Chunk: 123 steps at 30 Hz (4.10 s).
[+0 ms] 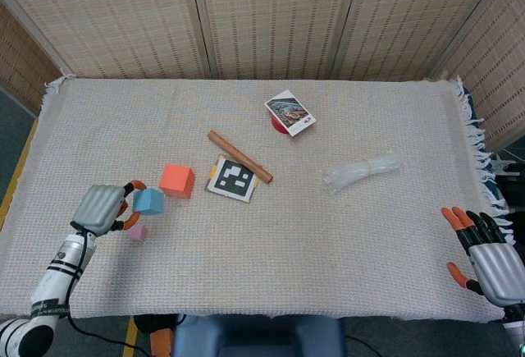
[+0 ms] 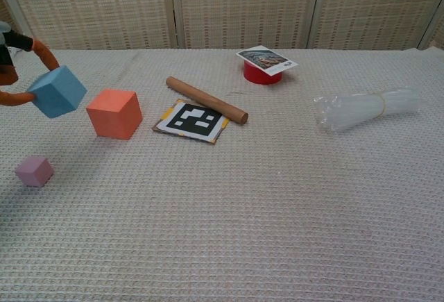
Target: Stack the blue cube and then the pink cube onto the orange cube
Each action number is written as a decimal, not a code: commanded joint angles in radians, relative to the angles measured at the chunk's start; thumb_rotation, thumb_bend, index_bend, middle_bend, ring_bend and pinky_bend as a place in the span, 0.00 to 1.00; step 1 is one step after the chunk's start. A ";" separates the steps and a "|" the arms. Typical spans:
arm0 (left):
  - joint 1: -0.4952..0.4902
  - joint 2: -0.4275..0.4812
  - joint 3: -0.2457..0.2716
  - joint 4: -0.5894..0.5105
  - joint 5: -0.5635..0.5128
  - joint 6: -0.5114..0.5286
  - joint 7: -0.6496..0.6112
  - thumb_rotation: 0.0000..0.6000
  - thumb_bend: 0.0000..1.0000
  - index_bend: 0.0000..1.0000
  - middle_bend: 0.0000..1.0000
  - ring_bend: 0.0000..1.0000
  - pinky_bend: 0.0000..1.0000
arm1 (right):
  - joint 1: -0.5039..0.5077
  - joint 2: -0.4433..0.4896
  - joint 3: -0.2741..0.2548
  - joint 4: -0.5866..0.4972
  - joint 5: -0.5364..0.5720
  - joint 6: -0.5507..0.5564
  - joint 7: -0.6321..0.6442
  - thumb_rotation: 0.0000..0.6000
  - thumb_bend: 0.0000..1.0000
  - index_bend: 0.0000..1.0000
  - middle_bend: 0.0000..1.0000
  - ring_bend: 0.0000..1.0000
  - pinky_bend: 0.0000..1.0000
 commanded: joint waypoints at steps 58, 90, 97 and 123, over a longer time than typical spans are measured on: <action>-0.304 -0.255 0.089 0.426 -0.030 -0.058 0.200 1.00 0.37 0.54 1.00 1.00 1.00 | -0.001 0.009 0.022 -0.011 0.069 -0.045 -0.027 1.00 0.24 0.00 0.00 0.00 0.00; -0.251 -0.173 0.104 0.305 0.036 -0.007 0.119 1.00 0.37 0.09 1.00 1.00 1.00 | -0.008 0.016 0.019 -0.020 0.059 -0.038 -0.025 1.00 0.24 0.00 0.00 0.00 0.00; -0.023 -0.021 0.280 0.097 0.317 0.188 -0.132 1.00 0.33 0.12 1.00 1.00 1.00 | -0.010 0.025 0.013 -0.018 0.037 -0.031 0.002 1.00 0.24 0.00 0.00 0.00 0.00; 0.189 -0.355 0.268 0.567 0.364 0.246 -0.284 1.00 0.32 0.22 1.00 1.00 1.00 | -0.002 0.031 -0.019 -0.027 -0.032 -0.045 0.020 1.00 0.24 0.00 0.00 0.00 0.01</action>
